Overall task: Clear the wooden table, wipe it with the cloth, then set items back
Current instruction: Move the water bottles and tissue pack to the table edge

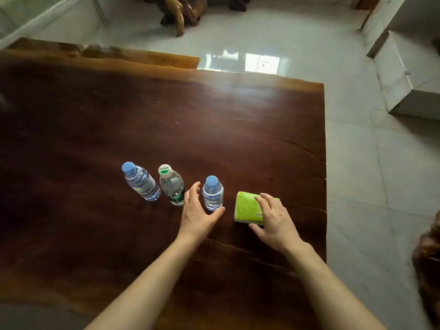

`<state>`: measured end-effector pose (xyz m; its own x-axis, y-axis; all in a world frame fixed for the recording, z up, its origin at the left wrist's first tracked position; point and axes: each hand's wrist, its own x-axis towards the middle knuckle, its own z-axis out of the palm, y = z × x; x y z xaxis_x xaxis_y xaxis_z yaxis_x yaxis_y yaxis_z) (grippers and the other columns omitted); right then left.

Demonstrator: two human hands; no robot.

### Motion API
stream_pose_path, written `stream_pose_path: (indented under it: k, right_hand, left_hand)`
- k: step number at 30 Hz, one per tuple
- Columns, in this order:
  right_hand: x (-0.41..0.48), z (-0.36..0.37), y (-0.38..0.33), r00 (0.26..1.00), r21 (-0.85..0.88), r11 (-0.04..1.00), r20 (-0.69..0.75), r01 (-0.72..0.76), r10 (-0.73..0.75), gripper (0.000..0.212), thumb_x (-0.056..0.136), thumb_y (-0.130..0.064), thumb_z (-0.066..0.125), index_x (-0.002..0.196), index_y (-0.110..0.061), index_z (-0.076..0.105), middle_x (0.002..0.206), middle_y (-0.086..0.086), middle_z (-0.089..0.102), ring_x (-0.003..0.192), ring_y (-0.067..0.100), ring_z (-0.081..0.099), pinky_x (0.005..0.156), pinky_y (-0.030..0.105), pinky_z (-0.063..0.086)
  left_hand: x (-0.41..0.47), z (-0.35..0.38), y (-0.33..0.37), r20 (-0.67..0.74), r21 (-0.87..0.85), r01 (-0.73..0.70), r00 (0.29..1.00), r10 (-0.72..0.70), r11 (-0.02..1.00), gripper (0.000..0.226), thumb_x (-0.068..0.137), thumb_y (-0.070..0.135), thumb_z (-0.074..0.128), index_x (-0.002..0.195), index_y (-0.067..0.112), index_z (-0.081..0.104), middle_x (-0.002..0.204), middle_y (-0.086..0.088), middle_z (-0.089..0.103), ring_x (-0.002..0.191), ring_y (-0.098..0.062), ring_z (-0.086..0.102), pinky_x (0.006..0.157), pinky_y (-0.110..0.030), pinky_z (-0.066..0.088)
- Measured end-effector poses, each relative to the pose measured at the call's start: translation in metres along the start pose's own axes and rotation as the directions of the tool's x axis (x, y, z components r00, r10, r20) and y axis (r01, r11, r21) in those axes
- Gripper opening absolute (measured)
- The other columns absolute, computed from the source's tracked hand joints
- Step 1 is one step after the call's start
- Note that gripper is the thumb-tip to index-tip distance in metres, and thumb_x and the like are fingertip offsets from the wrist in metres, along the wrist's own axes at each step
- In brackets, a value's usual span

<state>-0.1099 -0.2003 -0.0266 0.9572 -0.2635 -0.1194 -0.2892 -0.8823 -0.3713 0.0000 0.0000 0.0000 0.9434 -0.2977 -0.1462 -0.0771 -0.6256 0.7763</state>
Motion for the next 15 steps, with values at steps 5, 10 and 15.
stream_pose_path:
  k: [5, 10, 15]
  right_hand:
    - [0.028, 0.02, 0.027, 0.979, -0.117, 0.993, 0.202, 0.013, 0.011, 0.105, 0.079, -0.055, 0.071, 0.158, -0.017, 0.013, 0.165, 0.01, 0.015, 0.152, 0.028, 0.014, 0.123, 0.042, 0.016]
    - [0.048, 0.038, 0.045, 0.959, -0.188, 0.982, 0.283, 0.029, 0.026, 0.116, 0.076, -0.057, 0.074, 0.159, -0.018, 0.003, 0.167, 0.007, 0.009, 0.154, 0.026, 0.007, 0.124, 0.045, 0.009]
    - [0.058, 0.047, 0.054, 0.956, -0.177, 0.983, 0.294, 0.041, 0.013, 0.115, 0.072, -0.062, 0.073, 0.159, -0.021, 0.009, 0.16, 0.003, 0.027, 0.148, 0.026, 0.024, 0.122, 0.054, 0.007]
  left_hand:
    - [0.014, 0.018, -0.005, -0.017, -0.114, 0.021, 1.0, -0.023, 0.993, 0.096, 0.067, 0.026, 0.09, 0.147, 0.016, 0.039, 0.144, -0.002, 0.051, 0.134, -0.02, 0.049, 0.113, -0.044, 0.039]
    - [0.022, 0.032, -0.01, -0.097, -0.09, -0.004, 0.995, -0.005, 0.996, 0.093, 0.067, 0.025, 0.091, 0.144, 0.011, 0.042, 0.143, -0.006, 0.053, 0.134, -0.021, 0.05, 0.113, -0.042, 0.039]
    - [0.034, 0.04, -0.01, -0.131, -0.083, -0.026, 0.991, 0.015, 0.996, 0.087, 0.066, 0.025, 0.092, 0.14, 0.008, 0.048, 0.137, -0.007, 0.058, 0.128, -0.019, 0.054, 0.11, -0.024, 0.037]
